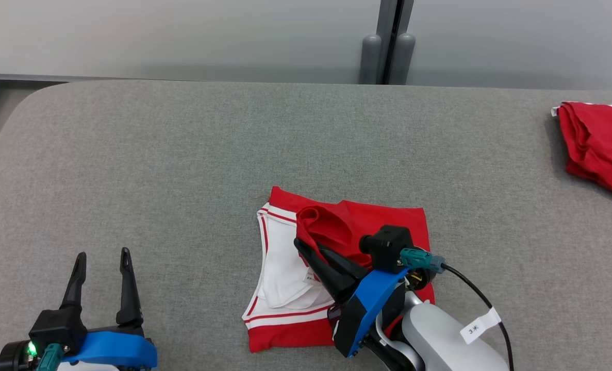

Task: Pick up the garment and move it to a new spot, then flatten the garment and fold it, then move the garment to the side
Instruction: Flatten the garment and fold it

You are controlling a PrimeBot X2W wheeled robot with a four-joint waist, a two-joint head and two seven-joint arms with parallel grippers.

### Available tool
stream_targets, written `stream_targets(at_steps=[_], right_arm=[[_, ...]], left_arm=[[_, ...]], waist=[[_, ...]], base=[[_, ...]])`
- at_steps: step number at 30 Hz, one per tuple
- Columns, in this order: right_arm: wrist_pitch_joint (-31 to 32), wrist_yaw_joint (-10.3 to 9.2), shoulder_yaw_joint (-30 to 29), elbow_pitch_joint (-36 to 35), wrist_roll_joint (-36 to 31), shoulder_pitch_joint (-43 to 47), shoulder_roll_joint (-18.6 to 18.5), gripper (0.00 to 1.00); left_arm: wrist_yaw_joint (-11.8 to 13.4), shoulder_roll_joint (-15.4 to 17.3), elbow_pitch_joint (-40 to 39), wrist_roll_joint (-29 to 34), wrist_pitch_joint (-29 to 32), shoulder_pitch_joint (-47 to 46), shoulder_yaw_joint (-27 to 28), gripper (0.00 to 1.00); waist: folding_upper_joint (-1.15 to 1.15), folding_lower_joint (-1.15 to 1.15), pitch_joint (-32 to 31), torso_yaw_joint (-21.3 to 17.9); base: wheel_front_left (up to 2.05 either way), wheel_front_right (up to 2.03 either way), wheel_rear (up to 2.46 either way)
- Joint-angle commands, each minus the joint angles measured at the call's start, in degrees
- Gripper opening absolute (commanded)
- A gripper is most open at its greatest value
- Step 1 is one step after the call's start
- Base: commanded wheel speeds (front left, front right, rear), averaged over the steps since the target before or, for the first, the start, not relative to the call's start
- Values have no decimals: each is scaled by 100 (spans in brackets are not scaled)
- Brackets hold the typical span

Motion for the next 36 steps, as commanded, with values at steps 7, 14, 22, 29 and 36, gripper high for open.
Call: stream_targets(at_steps=[7,14,22,29,36], right_arm=[[-456,1,423,596,431,-432,-5,9],[-1000,1,623,911,690,-633,-9,100],[-1268,1,-701,1037,-96,-300,-183,100],[-1280,1,-2168,349,-702,533,-410,100],[-1280,1,-2677,41,-1048,1244,-239,100]], left_arm=[[-26,-22,46,-36,-14,-108,-4,100],[-31,-27,87,-50,-14,-22,13,100],[-24,-30,14,-21,-14,166,99,100],[-30,-31,-15,26,-14,252,130,100],[-40,-33,-40,55,-14,274,122,100]], waist=[[-1,0,76,41],[-1,0,-48,-32],[-1,0,-223,-166],[-1,0,-330,-199],[-1,0,-341,-152]], base=[[0,0,0],[0,0,0],[0,0,0],[0,0,0],[0,0,0]])
